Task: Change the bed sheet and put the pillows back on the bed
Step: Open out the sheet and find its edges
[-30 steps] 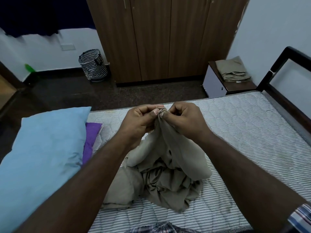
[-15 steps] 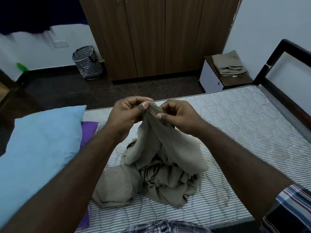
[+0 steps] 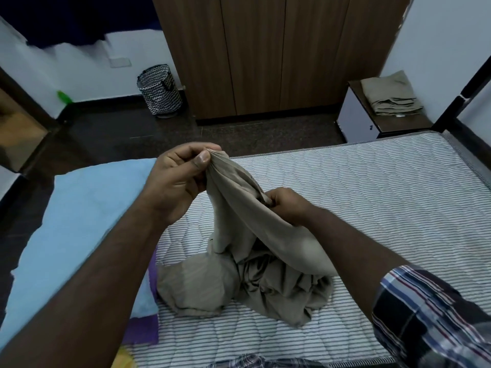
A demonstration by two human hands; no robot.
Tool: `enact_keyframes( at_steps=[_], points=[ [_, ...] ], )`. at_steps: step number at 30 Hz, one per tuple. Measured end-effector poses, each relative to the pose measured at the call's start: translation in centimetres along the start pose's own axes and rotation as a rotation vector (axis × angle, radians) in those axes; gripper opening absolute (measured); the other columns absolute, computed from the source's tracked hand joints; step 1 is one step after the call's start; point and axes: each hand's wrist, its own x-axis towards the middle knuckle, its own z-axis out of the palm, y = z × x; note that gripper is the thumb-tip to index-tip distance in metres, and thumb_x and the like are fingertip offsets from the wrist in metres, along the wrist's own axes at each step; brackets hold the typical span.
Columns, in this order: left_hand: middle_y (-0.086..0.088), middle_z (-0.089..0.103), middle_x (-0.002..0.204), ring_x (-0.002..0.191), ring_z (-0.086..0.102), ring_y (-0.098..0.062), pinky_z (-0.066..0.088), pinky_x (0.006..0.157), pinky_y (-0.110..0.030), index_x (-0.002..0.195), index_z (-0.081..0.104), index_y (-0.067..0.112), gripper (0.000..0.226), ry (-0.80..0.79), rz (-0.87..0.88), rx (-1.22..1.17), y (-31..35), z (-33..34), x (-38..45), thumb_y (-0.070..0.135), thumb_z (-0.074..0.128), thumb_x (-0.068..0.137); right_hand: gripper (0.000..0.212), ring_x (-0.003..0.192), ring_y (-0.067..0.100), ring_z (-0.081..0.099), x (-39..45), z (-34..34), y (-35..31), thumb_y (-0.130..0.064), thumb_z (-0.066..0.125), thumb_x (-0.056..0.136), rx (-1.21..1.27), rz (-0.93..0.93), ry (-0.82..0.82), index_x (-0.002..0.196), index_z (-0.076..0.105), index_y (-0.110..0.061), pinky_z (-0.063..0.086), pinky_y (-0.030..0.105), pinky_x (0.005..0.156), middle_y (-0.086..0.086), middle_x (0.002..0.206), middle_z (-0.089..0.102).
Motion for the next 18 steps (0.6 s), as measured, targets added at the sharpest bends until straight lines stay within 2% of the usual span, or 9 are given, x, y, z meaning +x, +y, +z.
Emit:
enact_keyframes(
  at_steps=[3,7,9,11,13,14,16,17,18],
  points=[
    [-0.005,0.074,0.100,0.093,0.069,-0.018,0.058,0.076,-0.032,0.098,0.076,0.019,0.035,0.029,-0.007,-0.058,0.7,-1.8,-0.3,0.038,0.084,0.070,0.005,0.088,0.015,0.066,0.4,0.6,1.1,-0.026,0.070,0.086,-0.152,0.059,-0.129,0.088,0.074,-0.024,0.049,0.028,0.073,-0.002,0.092,0.073],
    [-0.001,0.074,0.092,0.085,0.069,-0.015,0.059,0.072,-0.032,0.089,0.077,0.021,0.012,0.177,0.016,-0.102,1.2,-4.6,1.0,0.023,0.066,0.086,0.019,0.102,0.023,0.064,0.5,-1.2,3.5,-0.023,0.064,0.083,-0.304,0.149,-0.147,0.100,0.071,-0.022,0.042,0.027,0.075,0.004,0.104,0.071],
    [-0.001,0.073,0.091,0.086,0.067,-0.016,0.058,0.077,-0.035,0.088,0.077,0.020,0.026,0.288,0.024,-0.108,1.5,-6.3,3.5,0.013,0.054,0.097,0.022,0.097,0.027,0.065,0.2,-4.8,3.4,-0.031,0.056,0.075,-0.308,0.194,0.014,0.092,0.067,-0.023,0.043,0.028,0.072,0.005,0.096,0.070],
    [-0.001,0.072,0.086,0.082,0.064,-0.015,0.053,0.083,-0.036,0.085,0.078,0.019,0.036,0.371,0.051,-0.115,2.3,-7.4,6.7,0.008,0.048,0.102,0.015,0.088,0.030,0.063,-1.2,-9.3,2.0,-0.029,0.055,0.081,-0.288,0.209,0.303,0.090,0.065,-0.020,0.046,0.033,0.070,0.005,0.085,0.065],
    [0.002,0.071,0.077,0.074,0.062,-0.011,0.050,0.080,-0.031,0.072,0.080,0.021,0.050,0.422,0.092,-0.127,3.7,-7.5,10.1,0.009,0.044,0.105,0.011,0.076,0.030,0.060,-4.1,-12.9,-0.2,-0.025,0.055,0.090,-0.383,0.113,0.581,0.090,0.064,-0.018,0.043,0.034,0.064,0.004,0.073,0.059],
    [0.003,0.071,0.074,0.071,0.063,-0.011,0.051,0.078,-0.031,0.066,0.079,0.023,0.056,0.442,0.112,-0.150,4.7,-7.2,11.4,0.010,0.042,0.106,0.016,0.072,0.029,0.060,-5.9,-13.8,-1.3,-0.032,0.053,0.092,-0.462,0.053,0.622,0.087,0.064,-0.022,0.042,0.034,0.063,0.002,0.069,0.058],
    [0.001,0.072,0.076,0.074,0.067,-0.014,0.056,0.080,-0.033,0.062,0.079,0.025,0.060,0.462,0.133,-0.212,5.8,-6.8,13.2,0.012,0.040,0.107,0.033,0.074,0.024,0.063,-9.1,-13.1,-3.8,-0.058,0.038,0.095,-0.592,0.063,0.415,0.088,0.063,-0.037,0.046,0.033,0.070,0.000,0.072,0.065],
    [0.000,0.073,0.081,0.079,0.069,-0.015,0.058,0.084,-0.036,0.065,0.079,0.025,0.058,0.467,0.132,-0.224,5.8,-6.8,13.6,0.013,0.041,0.107,0.044,0.084,0.024,0.065,-10.1,-11.3,-3.9,-0.068,0.029,0.095,-0.579,0.140,0.237,0.101,0.064,-0.043,0.048,0.034,0.080,0.003,0.085,0.070],
    [-0.001,0.074,0.087,0.085,0.069,-0.017,0.057,0.089,-0.039,0.072,0.080,0.023,0.052,0.463,0.117,-0.209,5.3,-6.9,13.7,0.013,0.042,0.106,0.061,0.097,0.026,0.065,-10.8,-9.3,-3.7,-0.073,0.022,0.094,-0.489,0.241,0.083,0.117,0.066,-0.038,0.048,0.035,0.088,0.008,0.102,0.071]
  ],
)
